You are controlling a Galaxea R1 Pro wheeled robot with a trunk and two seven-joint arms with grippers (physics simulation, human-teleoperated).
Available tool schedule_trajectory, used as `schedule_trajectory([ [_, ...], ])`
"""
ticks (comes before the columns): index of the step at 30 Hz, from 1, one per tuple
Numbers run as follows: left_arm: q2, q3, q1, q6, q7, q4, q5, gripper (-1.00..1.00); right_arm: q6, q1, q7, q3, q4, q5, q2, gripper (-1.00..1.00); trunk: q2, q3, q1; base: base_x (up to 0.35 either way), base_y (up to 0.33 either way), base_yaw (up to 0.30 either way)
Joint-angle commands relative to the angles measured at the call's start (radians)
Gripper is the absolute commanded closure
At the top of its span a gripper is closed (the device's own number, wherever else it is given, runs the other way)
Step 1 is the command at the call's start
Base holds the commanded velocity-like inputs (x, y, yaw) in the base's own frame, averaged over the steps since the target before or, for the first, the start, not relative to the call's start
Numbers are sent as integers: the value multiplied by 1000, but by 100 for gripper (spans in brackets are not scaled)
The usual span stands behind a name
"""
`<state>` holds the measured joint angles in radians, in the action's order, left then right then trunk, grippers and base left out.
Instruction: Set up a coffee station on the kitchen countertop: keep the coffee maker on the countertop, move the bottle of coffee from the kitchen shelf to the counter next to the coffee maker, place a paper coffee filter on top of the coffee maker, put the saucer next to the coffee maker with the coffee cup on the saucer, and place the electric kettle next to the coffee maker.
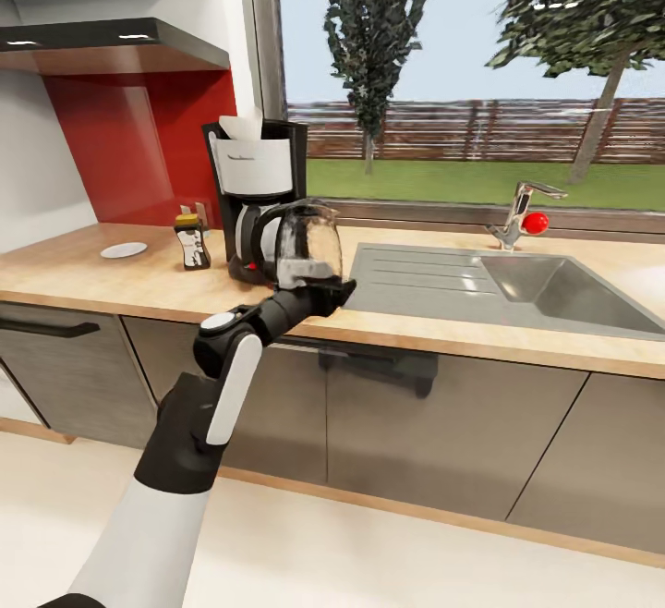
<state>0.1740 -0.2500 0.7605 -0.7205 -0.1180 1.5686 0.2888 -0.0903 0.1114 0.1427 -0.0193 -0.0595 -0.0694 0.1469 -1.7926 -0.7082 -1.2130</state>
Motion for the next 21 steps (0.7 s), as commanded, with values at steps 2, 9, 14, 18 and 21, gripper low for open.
schedule_trajectory([
  [2, 0, -23, 0, -6, -36, 1, -1, -100, -3, 1, 5, -2, 1, -7, 0, -100, 0, -1, 0, 0, 0, 0],
  [9, -7, -86, -4, -6, -228, -2, 4, -100, -3, 1, 5, -2, 1, -7, 0, -100, 0, -1, 0, 0, 0, 0],
  [14, -111, -96, -52, -3, -604, -13, 6, -100, -3, 1, 5, -2, 1, -7, 0, -100, 0, -1, 0, 0, 0, 0],
  [18, -196, -97, -152, 25, -905, -33, 5, -100, -3, 1, 5, -2, 1, -7, 0, -100, 0, -1, 0, 0, 0, 0],
  [21, -225, -97, -205, 54, -980, -46, 4, -100, -4, 1, 5, -2, 1, -7, 0, -100, 0, -1, 0, 0, 0, 0],
])
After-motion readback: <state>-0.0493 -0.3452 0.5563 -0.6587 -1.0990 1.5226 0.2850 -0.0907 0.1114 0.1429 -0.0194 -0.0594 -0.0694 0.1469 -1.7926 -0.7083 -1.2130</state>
